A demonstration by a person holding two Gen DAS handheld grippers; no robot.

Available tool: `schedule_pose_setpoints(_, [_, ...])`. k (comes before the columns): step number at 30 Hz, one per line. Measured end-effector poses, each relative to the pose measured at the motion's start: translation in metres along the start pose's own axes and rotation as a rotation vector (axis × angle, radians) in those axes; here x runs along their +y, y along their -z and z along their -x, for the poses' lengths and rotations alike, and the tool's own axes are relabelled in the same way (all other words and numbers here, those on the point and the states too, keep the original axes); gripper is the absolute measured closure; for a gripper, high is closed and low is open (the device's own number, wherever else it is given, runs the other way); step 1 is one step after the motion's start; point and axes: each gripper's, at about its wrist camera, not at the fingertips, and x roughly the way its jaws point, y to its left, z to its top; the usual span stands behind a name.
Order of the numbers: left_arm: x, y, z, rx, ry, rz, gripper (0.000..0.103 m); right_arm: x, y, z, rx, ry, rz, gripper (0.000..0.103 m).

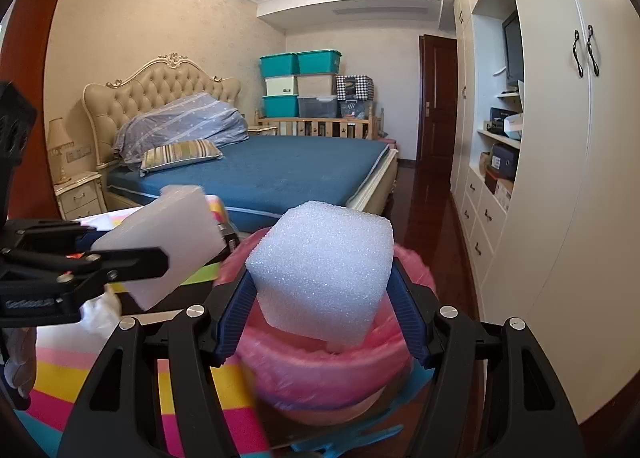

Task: Collect trash
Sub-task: 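Carry both foam pieces toward the pink wastebasket, then open both grippers over the wastebasket to drop the foam pieces, then return to the bed and grasp the white plastic bag with the right gripper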

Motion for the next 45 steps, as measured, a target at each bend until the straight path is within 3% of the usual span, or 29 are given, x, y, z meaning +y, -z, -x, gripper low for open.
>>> schedule_pose_setpoints(5, [0.002,-0.017,-0.030,-0.012,0.000,0.013,0.064,-0.016,-0.001,-0.018,-0.007,0.000,-0.003,0.040])
schedule_pose_setpoints(6, [0.004,-0.020,-0.035,-0.015,0.013,0.026,0.058,-0.018,0.001,-0.023,-0.016,-0.009,-0.005,0.036])
schedule_pose_setpoints(7, [0.006,-0.021,-0.040,-0.016,0.024,0.037,0.041,-0.019,0.003,-0.027,-0.019,-0.023,0.000,0.031])
schedule_pose_setpoints(8, [0.009,-0.022,-0.042,-0.020,0.028,0.048,0.034,-0.020,0.005,-0.030,-0.020,-0.026,0.008,0.023])
schedule_pose_setpoints(9, [0.011,-0.021,-0.043,-0.032,0.008,0.059,0.024,-0.021,0.009,-0.033,-0.022,-0.016,0.015,0.022])
schedule_pose_setpoints(15, [0.020,-0.006,-0.018,-0.063,-0.069,0.082,0.006,-0.027,0.024,-0.023,-0.002,-0.001,-0.024,0.022])
schedule_pose_setpoints(24, [0.016,0.039,0.058,-0.146,-0.148,0.041,0.005,-0.001,0.048,0.026,0.010,-0.015,-0.063,0.020])
schedule_pose_setpoints(29, [0.015,0.075,0.082,-0.098,-0.165,-0.007,0.005,0.018,0.060,0.034,0.065,-0.050,-0.089,0.019])
schedule_pose_setpoints(34, [0.031,0.109,0.112,-0.071,-0.234,-0.022,0.005,0.053,0.067,0.036,0.100,-0.117,-0.050,0.019])
schedule_pose_setpoints(45, [0.103,0.158,0.171,-0.049,-0.461,0.114,0.005,0.125,0.064,0.029,0.140,-0.247,0.065,0.018])
